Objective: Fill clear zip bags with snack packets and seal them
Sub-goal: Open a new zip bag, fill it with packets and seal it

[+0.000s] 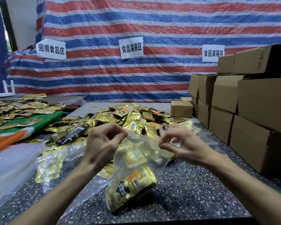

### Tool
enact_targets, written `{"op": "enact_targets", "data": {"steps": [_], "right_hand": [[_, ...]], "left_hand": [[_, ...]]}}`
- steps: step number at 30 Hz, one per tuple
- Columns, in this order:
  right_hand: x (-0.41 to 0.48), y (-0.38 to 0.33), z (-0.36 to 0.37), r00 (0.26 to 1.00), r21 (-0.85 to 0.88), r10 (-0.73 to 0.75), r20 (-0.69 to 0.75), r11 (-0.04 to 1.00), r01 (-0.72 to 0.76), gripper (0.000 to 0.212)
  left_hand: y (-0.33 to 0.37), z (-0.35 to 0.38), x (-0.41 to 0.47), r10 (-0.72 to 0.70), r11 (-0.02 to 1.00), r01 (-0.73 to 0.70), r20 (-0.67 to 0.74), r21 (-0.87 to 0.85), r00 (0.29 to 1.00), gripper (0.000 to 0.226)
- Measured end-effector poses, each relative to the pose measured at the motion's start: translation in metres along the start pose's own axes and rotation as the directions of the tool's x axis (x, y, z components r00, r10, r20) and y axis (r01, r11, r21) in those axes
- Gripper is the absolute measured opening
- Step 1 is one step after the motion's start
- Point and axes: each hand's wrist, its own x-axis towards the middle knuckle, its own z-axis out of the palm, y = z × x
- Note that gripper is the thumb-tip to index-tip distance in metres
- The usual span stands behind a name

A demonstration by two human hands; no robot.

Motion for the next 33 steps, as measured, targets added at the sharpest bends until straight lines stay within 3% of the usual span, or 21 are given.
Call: {"op": "enact_targets", "data": {"steps": [11,15,19,22,27,28,31,33], "right_hand": [[-0.011,0.018,-0.009,0.990,0.036,0.079,0.120,0.996,-0.084,0.007],[-0.049,0.053,-0.027,0.953,0.002,0.270,0.137,0.962,-0.273,0.016],[-0.056,0.055,-0.012,0.950,0.117,0.311,0.040,0.942,-0.314,0.011],[-0.033,0.038,0.016,0.954,0.169,0.286,0.084,0.940,-0.297,0.010],[0.008,0.011,0.047,0.948,0.303,0.295,0.115,0.899,-0.317,0.055],[0.014,0.007,0.051,0.943,0.330,0.309,0.122,0.884,-0.332,0.054],[0.023,0.000,0.061,0.942,0.434,0.331,0.065,0.840,-0.325,0.015],[0.023,0.001,0.064,0.943,0.569,0.333,-0.007,0.776,-0.270,0.006]], "left_hand": [[0.006,-0.006,-0.001,-0.006,0.999,0.006,0.013,0.035,1.000,0.017],[-0.008,-0.058,0.013,-0.039,0.998,0.030,-0.199,-0.048,0.979,0.022],[-0.016,-0.064,0.019,-0.102,0.995,0.101,-0.016,-0.024,0.995,0.015],[-0.019,-0.044,0.017,-0.191,0.975,0.199,0.085,-0.097,0.978,0.008],[-0.023,-0.045,0.013,-0.252,0.927,0.271,0.102,-0.260,0.962,0.005],[-0.022,-0.045,0.013,-0.270,0.913,0.288,0.101,-0.290,0.957,0.006],[-0.021,-0.045,0.011,-0.307,0.874,0.323,0.103,-0.362,0.946,0.008],[-0.020,-0.046,0.010,-0.325,0.851,0.339,0.104,-0.401,0.940,0.007]]}}
